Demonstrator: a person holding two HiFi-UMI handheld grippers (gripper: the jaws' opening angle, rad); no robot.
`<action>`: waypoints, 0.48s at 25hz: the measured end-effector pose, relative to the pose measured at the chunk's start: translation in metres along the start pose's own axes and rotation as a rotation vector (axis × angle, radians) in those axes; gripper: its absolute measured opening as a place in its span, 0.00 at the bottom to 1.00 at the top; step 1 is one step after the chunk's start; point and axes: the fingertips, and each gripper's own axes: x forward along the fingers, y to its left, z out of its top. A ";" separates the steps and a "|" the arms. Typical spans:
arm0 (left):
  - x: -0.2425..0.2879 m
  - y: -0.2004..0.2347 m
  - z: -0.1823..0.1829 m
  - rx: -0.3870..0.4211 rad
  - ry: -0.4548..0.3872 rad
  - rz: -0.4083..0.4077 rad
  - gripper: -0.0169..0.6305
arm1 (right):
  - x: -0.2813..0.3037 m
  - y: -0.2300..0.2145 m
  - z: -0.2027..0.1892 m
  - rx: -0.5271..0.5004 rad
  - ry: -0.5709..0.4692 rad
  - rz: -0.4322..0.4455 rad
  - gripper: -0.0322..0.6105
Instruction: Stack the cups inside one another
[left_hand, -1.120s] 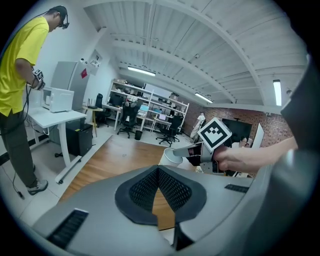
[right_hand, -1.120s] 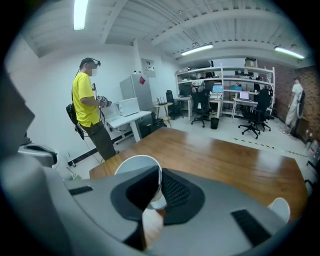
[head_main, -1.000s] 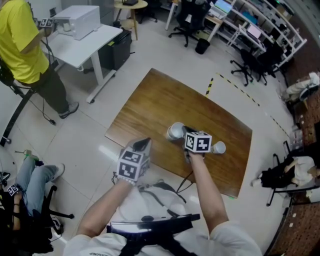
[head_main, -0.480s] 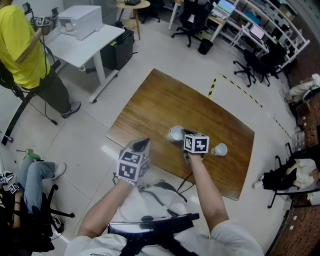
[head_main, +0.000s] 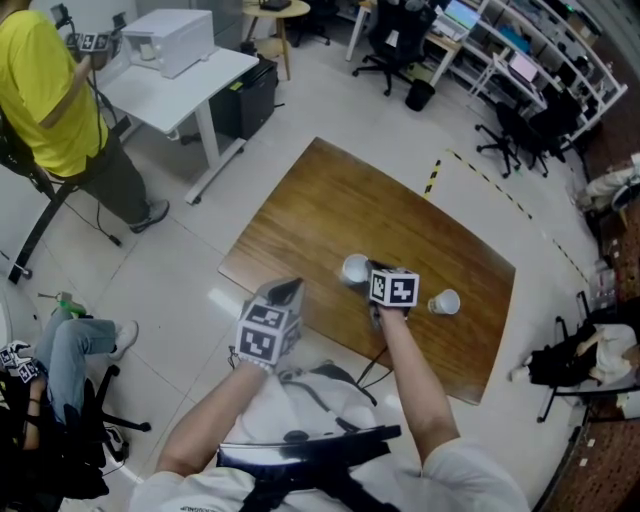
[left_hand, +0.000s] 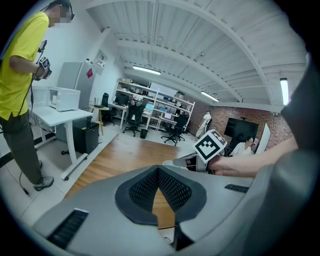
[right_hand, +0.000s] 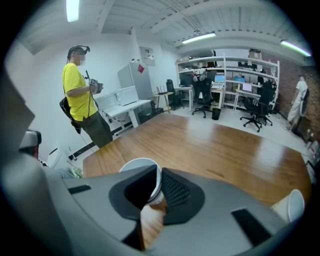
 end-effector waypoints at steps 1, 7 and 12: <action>0.000 0.000 -0.001 0.000 0.002 0.000 0.02 | 0.000 -0.001 -0.001 0.000 -0.001 -0.004 0.13; 0.000 0.000 -0.003 -0.002 0.013 -0.008 0.02 | -0.012 -0.006 0.007 0.004 -0.055 -0.035 0.20; 0.003 0.007 0.005 0.005 0.002 -0.026 0.02 | -0.042 -0.014 0.024 0.062 -0.157 -0.063 0.21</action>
